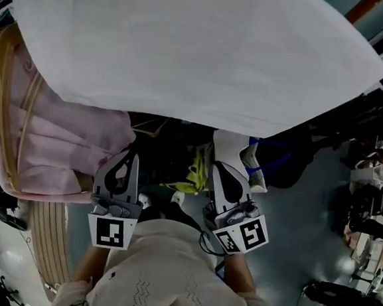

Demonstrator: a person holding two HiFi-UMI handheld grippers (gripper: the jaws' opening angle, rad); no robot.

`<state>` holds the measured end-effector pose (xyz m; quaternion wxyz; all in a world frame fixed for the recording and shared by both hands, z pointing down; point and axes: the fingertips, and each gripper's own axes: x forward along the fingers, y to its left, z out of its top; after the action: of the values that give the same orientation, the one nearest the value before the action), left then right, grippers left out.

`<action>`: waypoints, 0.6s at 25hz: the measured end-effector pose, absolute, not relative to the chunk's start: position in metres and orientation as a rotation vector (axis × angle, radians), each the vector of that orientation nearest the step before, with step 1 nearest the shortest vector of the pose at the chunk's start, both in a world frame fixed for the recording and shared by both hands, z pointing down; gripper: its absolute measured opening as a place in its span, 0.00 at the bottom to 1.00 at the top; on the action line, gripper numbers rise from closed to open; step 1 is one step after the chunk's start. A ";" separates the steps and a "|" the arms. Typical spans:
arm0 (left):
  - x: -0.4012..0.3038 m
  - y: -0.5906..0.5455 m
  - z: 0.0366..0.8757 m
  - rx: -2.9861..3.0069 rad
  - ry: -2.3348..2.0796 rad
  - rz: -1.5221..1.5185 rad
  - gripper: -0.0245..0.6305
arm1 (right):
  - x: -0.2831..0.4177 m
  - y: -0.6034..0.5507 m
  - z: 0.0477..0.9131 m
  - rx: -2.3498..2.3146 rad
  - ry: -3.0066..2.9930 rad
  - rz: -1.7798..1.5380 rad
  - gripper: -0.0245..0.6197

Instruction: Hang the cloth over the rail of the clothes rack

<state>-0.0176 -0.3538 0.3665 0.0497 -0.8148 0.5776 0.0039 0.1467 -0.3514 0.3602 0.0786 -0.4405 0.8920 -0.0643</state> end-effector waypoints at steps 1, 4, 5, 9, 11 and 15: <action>-0.014 -0.352 0.380 -2.507 1.754 -0.008 0.07 | 0.142 -0.353 0.371 -1.331 2.697 -0.197 0.07; -0.008 -0.350 0.414 -2.598 1.749 -0.026 0.07 | 0.127 -0.351 0.400 -1.354 2.753 -0.216 0.07; -0.006 -0.350 0.423 -2.623 1.750 -0.030 0.07 | 0.123 -0.349 0.408 -1.353 2.772 -0.215 0.07; 0.003 -0.352 0.441 -2.664 1.740 -0.060 0.07 | 0.111 -0.344 0.434 -1.327 2.845 -0.208 0.07; 0.006 -0.351 0.444 -2.677 1.733 -0.061 0.07 | 0.107 -0.342 0.444 -1.309 2.870 -0.223 0.07; 0.008 -0.349 0.453 -2.686 1.752 -0.083 0.07 | 0.101 -0.341 0.454 -1.311 2.887 -0.229 0.07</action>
<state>0.0076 -0.3486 0.4529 -0.0332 -0.8368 0.5459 -0.0258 0.1008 -0.3406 0.4537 -0.0188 -0.4124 0.9080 -0.0719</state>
